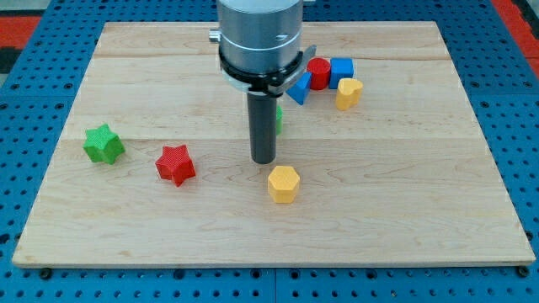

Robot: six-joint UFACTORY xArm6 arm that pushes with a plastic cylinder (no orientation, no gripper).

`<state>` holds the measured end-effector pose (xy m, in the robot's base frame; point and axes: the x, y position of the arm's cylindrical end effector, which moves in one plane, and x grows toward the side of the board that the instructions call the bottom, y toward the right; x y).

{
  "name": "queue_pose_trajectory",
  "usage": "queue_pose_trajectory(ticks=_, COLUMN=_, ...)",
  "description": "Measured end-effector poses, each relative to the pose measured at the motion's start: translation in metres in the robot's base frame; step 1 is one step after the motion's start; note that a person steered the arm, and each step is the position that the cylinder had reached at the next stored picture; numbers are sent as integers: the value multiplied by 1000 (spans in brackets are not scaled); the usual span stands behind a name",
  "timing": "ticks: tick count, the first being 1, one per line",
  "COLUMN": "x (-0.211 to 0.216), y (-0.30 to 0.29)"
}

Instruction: Move the yellow hexagon towards the center

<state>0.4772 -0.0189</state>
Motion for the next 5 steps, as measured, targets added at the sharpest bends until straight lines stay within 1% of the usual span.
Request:
queue_pose_trajectory(ticks=2, x=42, y=-65)
queue_pose_trajectory(ticks=3, x=63, y=-54)
queue_pose_trajectory(ticks=4, x=29, y=-13)
queue_pose_trajectory(ticks=5, x=1, y=-5)
